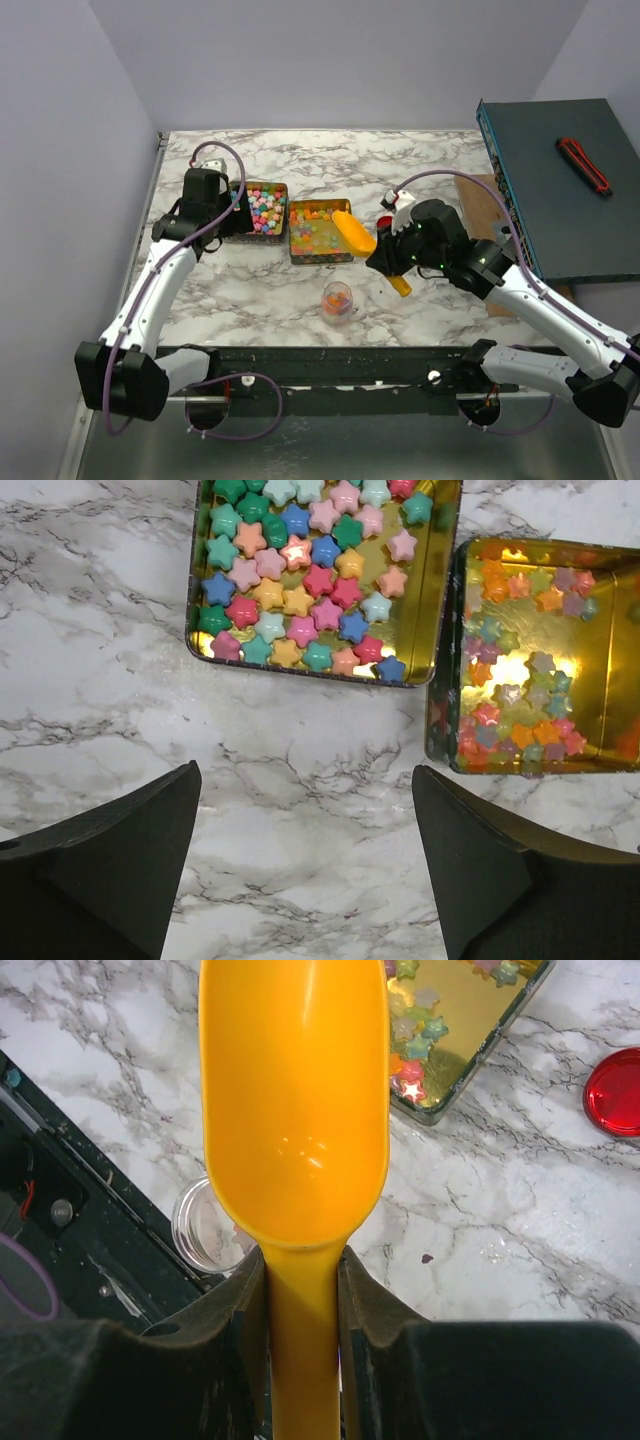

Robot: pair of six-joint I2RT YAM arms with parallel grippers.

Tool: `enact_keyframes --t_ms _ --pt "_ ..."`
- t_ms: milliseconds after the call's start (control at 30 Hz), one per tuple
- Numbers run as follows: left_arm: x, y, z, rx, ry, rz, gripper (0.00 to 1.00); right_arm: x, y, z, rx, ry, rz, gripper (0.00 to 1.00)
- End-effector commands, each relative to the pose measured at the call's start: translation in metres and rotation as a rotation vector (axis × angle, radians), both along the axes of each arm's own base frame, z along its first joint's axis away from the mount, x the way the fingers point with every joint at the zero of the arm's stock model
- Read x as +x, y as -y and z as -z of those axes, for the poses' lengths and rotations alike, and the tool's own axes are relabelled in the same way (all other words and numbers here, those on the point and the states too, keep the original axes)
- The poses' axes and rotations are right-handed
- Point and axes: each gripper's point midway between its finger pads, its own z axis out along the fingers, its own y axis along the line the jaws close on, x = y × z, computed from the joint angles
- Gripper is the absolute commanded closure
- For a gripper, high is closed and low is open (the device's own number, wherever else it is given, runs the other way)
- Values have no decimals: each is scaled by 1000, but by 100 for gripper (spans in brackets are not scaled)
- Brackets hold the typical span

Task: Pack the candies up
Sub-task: Pick up the storage box at the center of the board.

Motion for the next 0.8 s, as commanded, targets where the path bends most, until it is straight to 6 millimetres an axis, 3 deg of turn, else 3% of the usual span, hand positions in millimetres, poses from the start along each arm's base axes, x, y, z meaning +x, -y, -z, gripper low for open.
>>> enact_keyframes --t_ms 0,500,767 --pt "28 -7 0 -10 -14 -12 13 -3 7 2 -17 24 -10 100" --pt "83 -58 62 -12 -192 -119 33 -17 20 -2 -9 41 -22 100" --pt "112 -72 82 -6 -239 -140 38 -19 24 -1 -16 42 -12 99"
